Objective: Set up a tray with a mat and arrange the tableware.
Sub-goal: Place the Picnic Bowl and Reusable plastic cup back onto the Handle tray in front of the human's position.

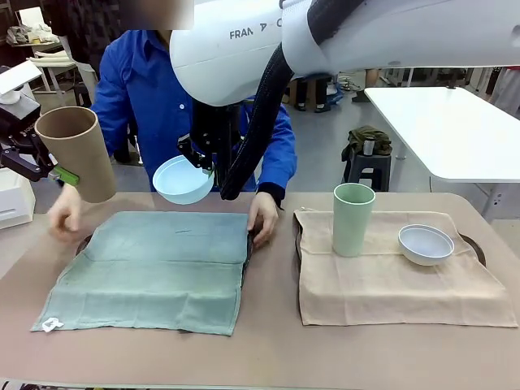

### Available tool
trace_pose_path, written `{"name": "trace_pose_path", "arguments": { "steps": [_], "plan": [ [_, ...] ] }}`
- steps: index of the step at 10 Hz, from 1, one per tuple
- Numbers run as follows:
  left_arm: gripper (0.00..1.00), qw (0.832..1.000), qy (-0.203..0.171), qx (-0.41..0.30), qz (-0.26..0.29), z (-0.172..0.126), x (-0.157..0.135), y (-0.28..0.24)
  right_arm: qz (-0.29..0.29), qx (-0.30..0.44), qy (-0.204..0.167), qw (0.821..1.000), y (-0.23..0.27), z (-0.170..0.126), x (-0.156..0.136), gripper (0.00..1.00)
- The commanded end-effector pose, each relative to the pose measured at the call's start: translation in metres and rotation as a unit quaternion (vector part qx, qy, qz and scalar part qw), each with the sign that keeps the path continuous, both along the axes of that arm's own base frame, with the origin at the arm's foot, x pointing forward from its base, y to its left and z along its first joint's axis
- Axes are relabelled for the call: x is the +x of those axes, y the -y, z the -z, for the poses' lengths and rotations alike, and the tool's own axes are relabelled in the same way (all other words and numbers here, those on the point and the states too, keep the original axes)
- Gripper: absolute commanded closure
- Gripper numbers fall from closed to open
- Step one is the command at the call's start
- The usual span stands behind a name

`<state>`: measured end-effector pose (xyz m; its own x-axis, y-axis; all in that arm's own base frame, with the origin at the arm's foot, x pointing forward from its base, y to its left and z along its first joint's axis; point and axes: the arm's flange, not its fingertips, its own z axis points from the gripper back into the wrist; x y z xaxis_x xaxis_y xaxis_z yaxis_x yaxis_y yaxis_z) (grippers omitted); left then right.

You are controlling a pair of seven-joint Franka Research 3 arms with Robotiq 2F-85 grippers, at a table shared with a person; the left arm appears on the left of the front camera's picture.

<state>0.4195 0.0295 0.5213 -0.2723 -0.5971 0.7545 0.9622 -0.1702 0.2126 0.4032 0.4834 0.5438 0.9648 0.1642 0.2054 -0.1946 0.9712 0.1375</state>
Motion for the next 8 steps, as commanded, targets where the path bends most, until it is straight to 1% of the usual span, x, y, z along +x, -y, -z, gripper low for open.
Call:
{"name": "trace_pose_path", "arguments": {
  "steps": [1, 8],
  "plan": [
    [0.72, 1.0, 0.0, 0.006, 0.0, -0.0029, 0.0024, 0.0001, 0.001, -0.004, 0.001, 1.0, -0.0007, 0.0003, -0.0002, 1.0],
    [0.72, 1.0, 0.0, 0.006, 0.0, -0.0029, 0.0024, 0.0001, 0.001, -0.004, 0.001, 1.0, -0.0007, 0.0003, -0.0002, 1.0]
  ]
}}
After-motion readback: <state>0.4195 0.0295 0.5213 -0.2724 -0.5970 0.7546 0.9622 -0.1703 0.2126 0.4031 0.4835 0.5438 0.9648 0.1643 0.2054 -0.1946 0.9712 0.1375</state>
